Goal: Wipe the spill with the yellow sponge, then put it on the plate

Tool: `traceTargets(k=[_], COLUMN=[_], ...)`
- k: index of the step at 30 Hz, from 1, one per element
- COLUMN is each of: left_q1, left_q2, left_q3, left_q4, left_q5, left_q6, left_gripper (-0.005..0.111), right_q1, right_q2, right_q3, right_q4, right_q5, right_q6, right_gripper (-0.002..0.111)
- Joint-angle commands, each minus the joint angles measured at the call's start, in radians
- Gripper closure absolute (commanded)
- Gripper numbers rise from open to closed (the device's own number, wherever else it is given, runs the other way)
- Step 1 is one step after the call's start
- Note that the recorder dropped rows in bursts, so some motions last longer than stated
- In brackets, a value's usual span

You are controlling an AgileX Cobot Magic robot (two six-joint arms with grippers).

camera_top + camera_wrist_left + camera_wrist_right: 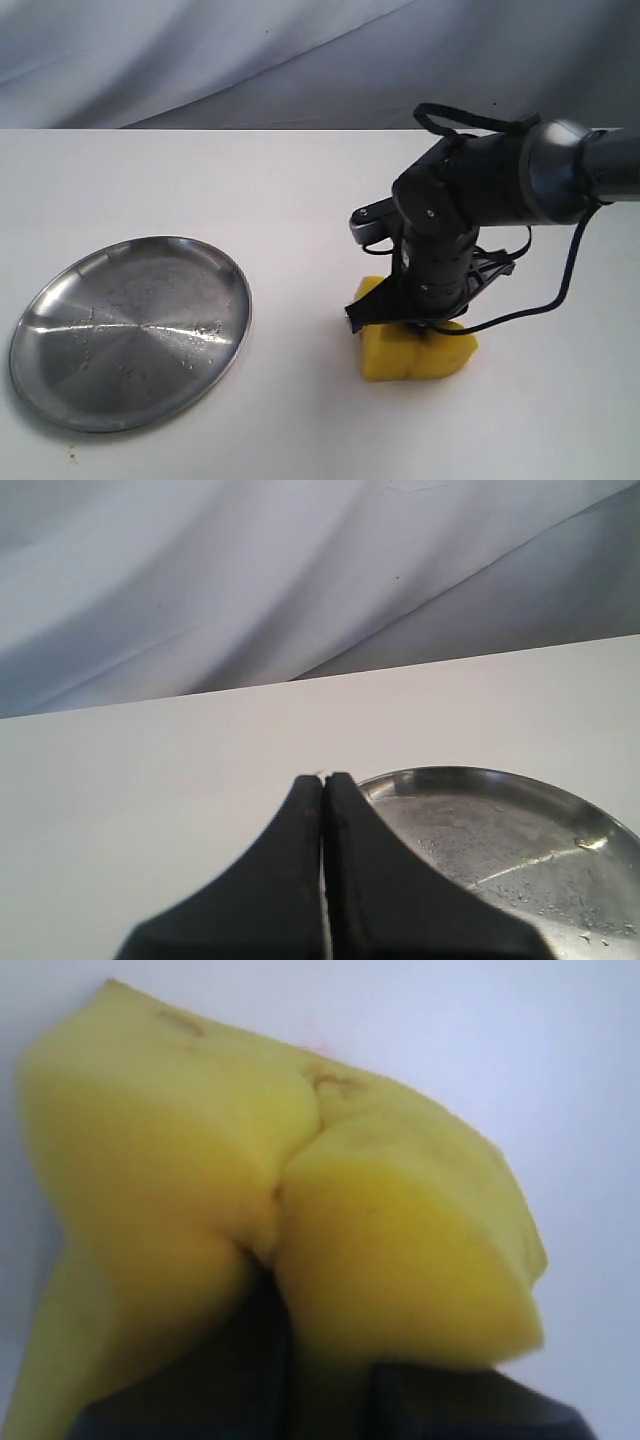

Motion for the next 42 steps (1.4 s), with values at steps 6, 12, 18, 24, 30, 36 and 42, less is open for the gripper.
traceTargets(k=[6,12,18,24,30,36,42], left_q1=[0.001,0.001,0.001,0.001,0.001,0.001,0.001], left_q2=[-0.003,-0.003,-0.003,-0.003,-0.003,-0.003,-0.003], left_q3=[-0.003,-0.003,-0.003,-0.003,-0.003,-0.003,-0.003], left_q4=[0.001,0.001,0.001,0.001,0.001,0.001,0.001], left_q5=[-0.007,-0.007,-0.007,-0.007,-0.007,-0.007,-0.007], left_q6=[-0.008,-0.008,-0.008,-0.008,-0.008,-0.008,-0.008], left_gripper=[0.107,0.107,0.107,0.107,0.107,0.107,0.107], right_q1=[0.189,0.156,0.016,-0.087,-0.063,0.068,0.175], right_q2=[0.012,0.016,0.016,0.016,0.012,0.012,0.012], right_q3=[0.017,0.017,0.017,0.017,0.049,0.081,0.001], right_q4=[0.253,0.251,0.199,0.062,0.018,0.133,0.225], right_q5=[-0.200,-0.243,-0.160,0.011,0.084,-0.004,-0.129], right_q6=[-0.093,-0.076,-0.037,-0.030,-0.044,-0.092,-0.127], right_gripper=[0.108,0.108,0.108,0.108,0.108,0.108,0.108])
